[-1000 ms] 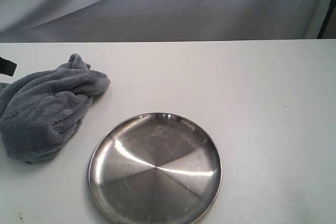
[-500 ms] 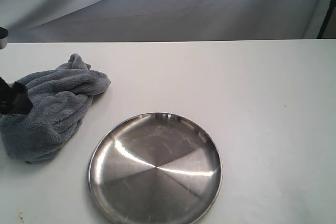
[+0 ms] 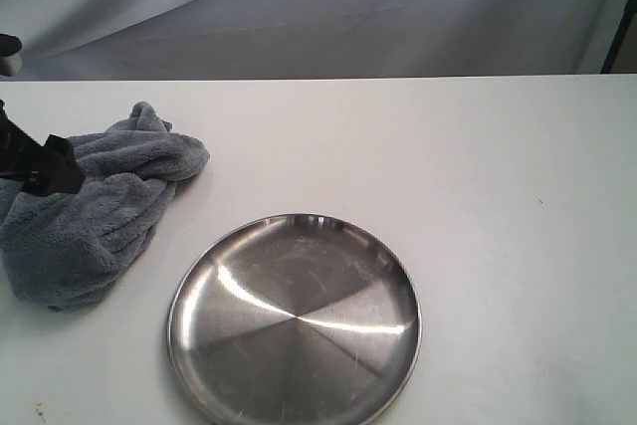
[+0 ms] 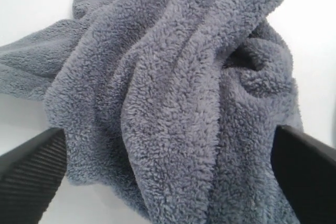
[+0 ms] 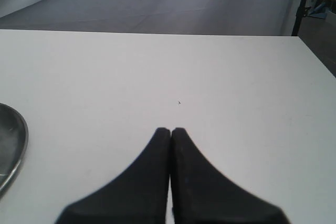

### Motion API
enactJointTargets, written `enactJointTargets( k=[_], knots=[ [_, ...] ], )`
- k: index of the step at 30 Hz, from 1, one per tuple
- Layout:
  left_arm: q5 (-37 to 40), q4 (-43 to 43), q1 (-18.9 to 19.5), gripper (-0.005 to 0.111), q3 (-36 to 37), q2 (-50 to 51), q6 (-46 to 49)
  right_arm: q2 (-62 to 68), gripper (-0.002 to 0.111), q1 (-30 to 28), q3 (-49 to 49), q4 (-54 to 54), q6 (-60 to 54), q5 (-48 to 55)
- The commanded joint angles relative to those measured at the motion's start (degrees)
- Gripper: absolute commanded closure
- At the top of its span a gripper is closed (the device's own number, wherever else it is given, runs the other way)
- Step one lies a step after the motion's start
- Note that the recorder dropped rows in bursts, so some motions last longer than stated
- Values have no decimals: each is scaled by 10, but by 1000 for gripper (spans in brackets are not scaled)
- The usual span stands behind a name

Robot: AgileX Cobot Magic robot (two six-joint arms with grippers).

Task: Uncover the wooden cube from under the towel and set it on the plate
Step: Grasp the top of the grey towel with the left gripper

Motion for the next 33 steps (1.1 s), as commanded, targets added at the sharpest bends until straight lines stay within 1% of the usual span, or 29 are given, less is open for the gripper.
enactJointTargets(
  k=[1, 8, 12, 16, 18, 20, 21, 23, 25, 28, 30, 33],
  knots=[
    [-20, -19, -1, 2, -4, 1, 2, -3, 108, -4, 2, 0, 0, -1],
    [-21, -22, -1, 2, -4, 24, -2, -3, 108, -4, 2, 0, 0, -1],
    [-20, -22, -1, 2, -10, 59, -33, -3, 108, -4, 2, 0, 0, -1],
    [-19, -22, -1, 2, -33, 80, -76, -3, 108, -4, 2, 0, 0, -1],
    [-13, -22, -1, 5, -36, 82, -82, -3, 108, -4, 2, 0, 0, -1],
    [-6, -20, -1, 13, -36, 82, -84, -3, 108, -4, 2, 0, 0, -1],
    [-6, -20, -1, 20, -36, 82, -84, -3, 108, -4, 2, 0, 0, -1],
    [-5, -20, -1, 38, -36, 82, -89, -3, 108, -4, 2, 0, 0, -1],
    [4, -21, -1, 60, -36, 82, -89, -3, 108, -4, 2, 0, 0, -1],
    [23, -21, -1, 89, -36, 82, -88, -3, 108, -4, 2, 0, 0, -1],
    [28, -21, -1, 106, -36, 82, -88, -3, 108, -4, 2, 0, 0, -1],
    [32, -32, -1, 106, -36, 82, -88, -3, 108, -4, 2, 0, 0, -1]
  ],
)
